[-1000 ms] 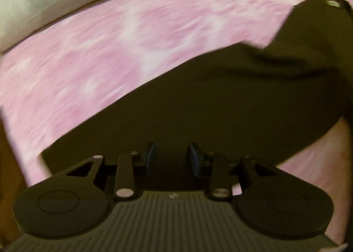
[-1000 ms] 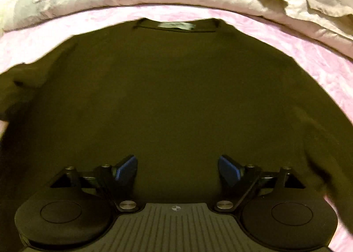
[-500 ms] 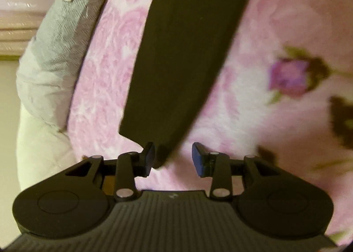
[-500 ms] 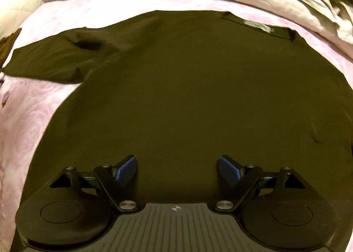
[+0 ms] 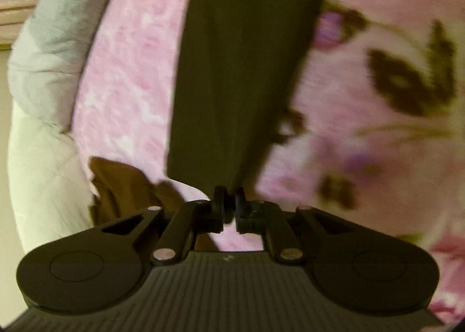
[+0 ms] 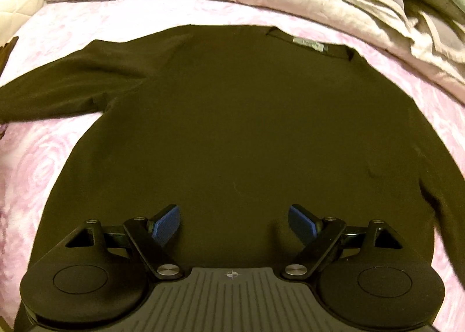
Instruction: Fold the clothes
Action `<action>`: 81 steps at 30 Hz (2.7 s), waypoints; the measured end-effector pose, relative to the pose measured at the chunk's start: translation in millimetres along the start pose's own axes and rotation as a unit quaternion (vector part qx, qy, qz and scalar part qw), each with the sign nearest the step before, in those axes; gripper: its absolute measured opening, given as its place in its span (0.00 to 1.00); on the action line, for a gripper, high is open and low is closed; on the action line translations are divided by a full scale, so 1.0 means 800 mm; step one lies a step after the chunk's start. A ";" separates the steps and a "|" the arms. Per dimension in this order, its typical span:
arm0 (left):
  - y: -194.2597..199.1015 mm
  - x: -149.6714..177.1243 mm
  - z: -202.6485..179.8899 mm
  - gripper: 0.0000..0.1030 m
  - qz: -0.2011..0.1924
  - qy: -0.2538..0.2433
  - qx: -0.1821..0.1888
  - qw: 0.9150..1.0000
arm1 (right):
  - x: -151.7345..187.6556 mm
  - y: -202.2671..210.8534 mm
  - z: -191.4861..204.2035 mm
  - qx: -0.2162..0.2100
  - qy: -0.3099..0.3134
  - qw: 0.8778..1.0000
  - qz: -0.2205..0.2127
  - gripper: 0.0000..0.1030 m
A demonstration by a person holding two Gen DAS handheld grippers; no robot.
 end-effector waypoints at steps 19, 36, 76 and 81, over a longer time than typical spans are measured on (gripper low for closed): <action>0.213 -0.061 -0.132 0.33 -0.111 0.095 0.102 0.984 | 0.264 0.108 -0.069 0.051 -0.222 0.960 0.164 0.82; 0.390 -0.020 -0.100 0.91 -0.176 0.236 0.122 0.948 | 0.292 0.351 -0.018 0.126 -0.363 0.923 0.033 1.00; 0.365 0.083 0.050 0.99 -0.232 0.287 0.199 0.908 | 0.109 0.390 0.248 0.168 -0.255 0.952 -0.025 1.00; 0.384 0.080 0.032 0.99 -0.233 0.284 0.195 0.909 | 0.128 0.400 0.241 0.165 -0.259 0.951 -0.026 1.00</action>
Point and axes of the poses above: each gripper's, at about its wrist camera, not at the fingertips, and y roughly against the way its jaws point, z to its left, x to its underside, the point moved 5 cm from there along -y, roughly the way its jaws point, and after that the axes turned 10 degrees about -z, right-handed, at the moved point
